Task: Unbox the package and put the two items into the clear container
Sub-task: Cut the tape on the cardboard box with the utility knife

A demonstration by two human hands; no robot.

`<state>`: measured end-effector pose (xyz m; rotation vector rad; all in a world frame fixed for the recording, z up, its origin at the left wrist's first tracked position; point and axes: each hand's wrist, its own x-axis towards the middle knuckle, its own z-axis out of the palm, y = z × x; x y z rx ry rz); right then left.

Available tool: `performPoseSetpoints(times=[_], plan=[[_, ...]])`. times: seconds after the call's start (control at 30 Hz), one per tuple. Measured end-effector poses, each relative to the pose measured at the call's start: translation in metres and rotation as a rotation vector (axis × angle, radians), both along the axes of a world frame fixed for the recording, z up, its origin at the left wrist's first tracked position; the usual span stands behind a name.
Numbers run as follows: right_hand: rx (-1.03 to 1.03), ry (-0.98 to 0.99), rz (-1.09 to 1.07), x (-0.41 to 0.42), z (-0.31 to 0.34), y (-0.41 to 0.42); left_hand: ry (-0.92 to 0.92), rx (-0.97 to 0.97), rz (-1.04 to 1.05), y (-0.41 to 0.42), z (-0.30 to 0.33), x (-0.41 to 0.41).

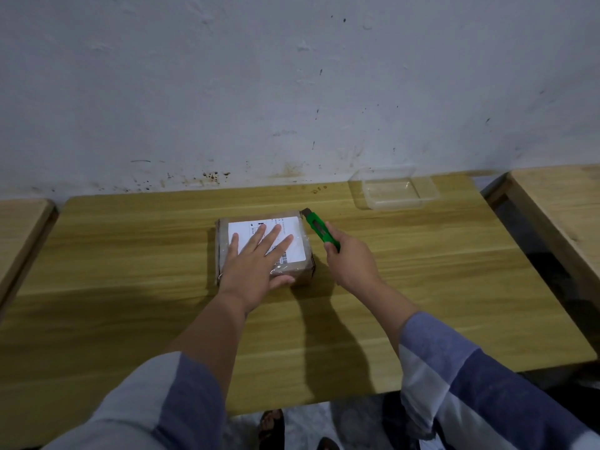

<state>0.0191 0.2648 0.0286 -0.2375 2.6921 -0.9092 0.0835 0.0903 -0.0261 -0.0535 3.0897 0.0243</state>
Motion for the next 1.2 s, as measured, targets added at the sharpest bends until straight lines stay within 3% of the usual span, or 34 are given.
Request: performPoseSetpoints(times=[0.3,0.67,0.87,1.2], plan=[[0.186,0.065,0.095,0.0,0.011,-0.009,0.007,-0.001,-0.01,0.0,0.0,0.001],[0.017,-0.201,0.101,-0.03,0.029,-0.026,0.004,-0.02,-0.002,0.002,0.0,0.001],[-0.032,-0.173,0.085,-0.01,0.031,-0.009,-0.01,-0.006,0.01,0.005,0.001,0.002],[0.149,-0.056,0.17,0.022,0.029,0.007,-0.026,-0.011,0.02,0.007,0.003,0.002]])
